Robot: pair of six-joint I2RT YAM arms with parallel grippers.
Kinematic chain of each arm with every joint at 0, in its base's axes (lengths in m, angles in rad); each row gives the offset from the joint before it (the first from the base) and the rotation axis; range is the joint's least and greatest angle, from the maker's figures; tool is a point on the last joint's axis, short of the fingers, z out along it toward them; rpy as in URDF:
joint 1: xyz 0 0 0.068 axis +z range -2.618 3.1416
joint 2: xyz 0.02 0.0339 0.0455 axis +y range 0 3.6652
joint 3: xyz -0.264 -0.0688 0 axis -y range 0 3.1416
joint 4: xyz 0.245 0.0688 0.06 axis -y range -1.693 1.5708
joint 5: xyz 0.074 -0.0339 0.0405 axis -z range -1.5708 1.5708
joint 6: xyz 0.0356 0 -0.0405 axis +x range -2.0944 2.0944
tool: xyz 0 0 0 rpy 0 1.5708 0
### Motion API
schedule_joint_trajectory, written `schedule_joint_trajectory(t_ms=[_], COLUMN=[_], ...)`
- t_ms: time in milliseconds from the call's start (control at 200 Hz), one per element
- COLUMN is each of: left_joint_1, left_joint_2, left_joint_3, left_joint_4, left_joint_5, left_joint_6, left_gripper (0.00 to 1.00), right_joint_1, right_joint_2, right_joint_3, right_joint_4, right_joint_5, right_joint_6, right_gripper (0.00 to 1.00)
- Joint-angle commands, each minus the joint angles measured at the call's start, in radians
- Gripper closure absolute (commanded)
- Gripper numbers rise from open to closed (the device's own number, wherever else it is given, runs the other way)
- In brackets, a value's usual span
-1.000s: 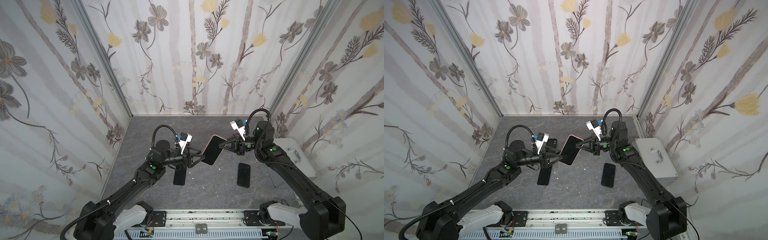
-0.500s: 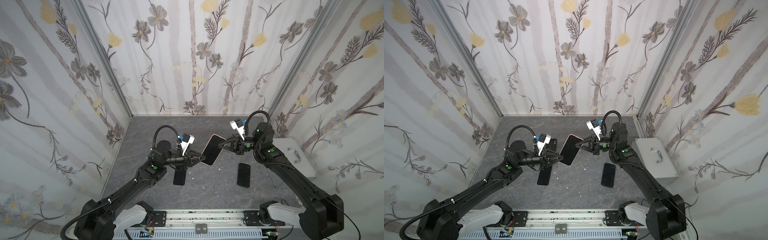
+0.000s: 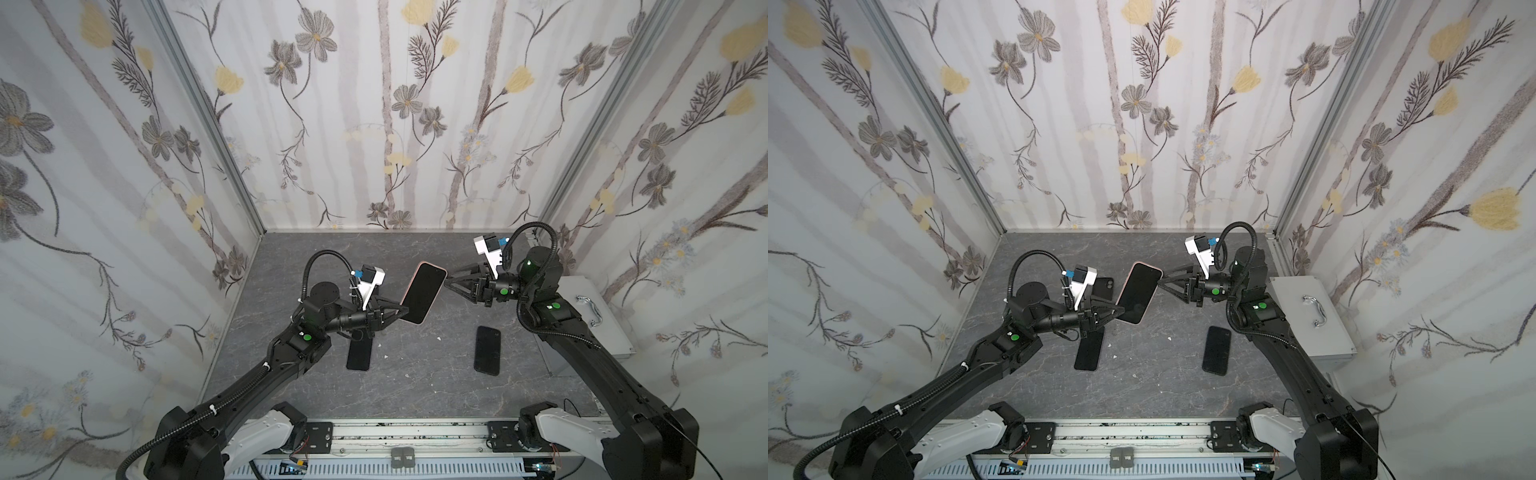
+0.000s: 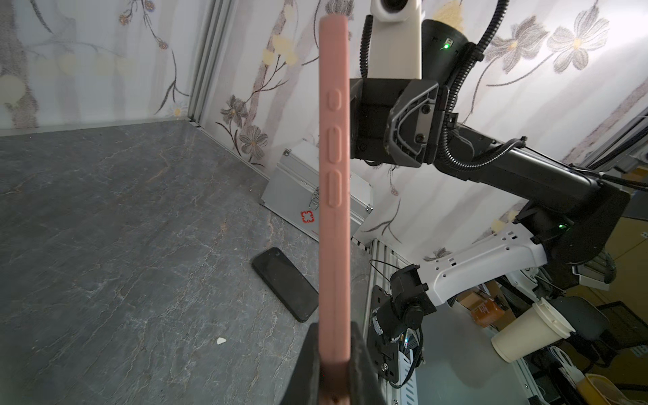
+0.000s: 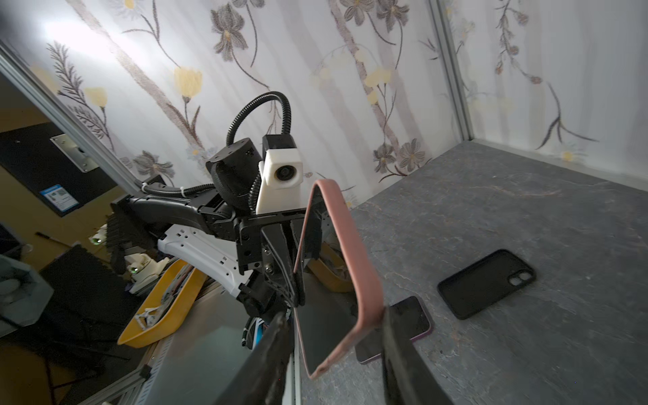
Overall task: Take the phone out of the phone case
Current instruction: Turn over the phone, then remove the phone case from the phone.
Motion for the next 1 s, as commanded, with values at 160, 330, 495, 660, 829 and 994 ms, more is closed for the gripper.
schedule_joint_trajectory(t_ms=[160,330,495,660,829,994], left_joint_1=[-0.004,-0.012,-0.018,-0.018,-0.022,-0.026], left_joint_2=[0.015,0.039,0.066,0.056,0.035,0.010], left_joint_3=[0.112,0.200,0.258,0.254,0.243,0.243], left_joint_4=[-0.242,-0.418,-0.489,-0.494,-0.495,-0.494], left_joint_5=[-0.051,-0.011,0.022,-0.017,-0.012,-0.018], left_joint_6=[0.229,0.407,0.466,0.498,0.571,0.620], left_gripper=[1.00,1.00,1.00,1.00,1.00,1.00], right_joint_1=[-0.003,0.011,0.037,0.078,0.082,0.099], right_joint_2=[-0.044,-0.004,0.039,0.060,0.089,0.102], right_joint_3=[0.075,0.159,0.192,0.204,0.210,0.207], right_joint_4=[-0.160,-0.283,-0.317,-0.306,-0.293,-0.300], right_joint_5=[0.154,0.087,0.010,-0.003,-0.056,-0.077], right_joint_6=[-0.200,-0.285,-0.287,-0.263,-0.217,-0.204], right_gripper=[0.50,0.50,0.50,0.50,0.56,0.60])
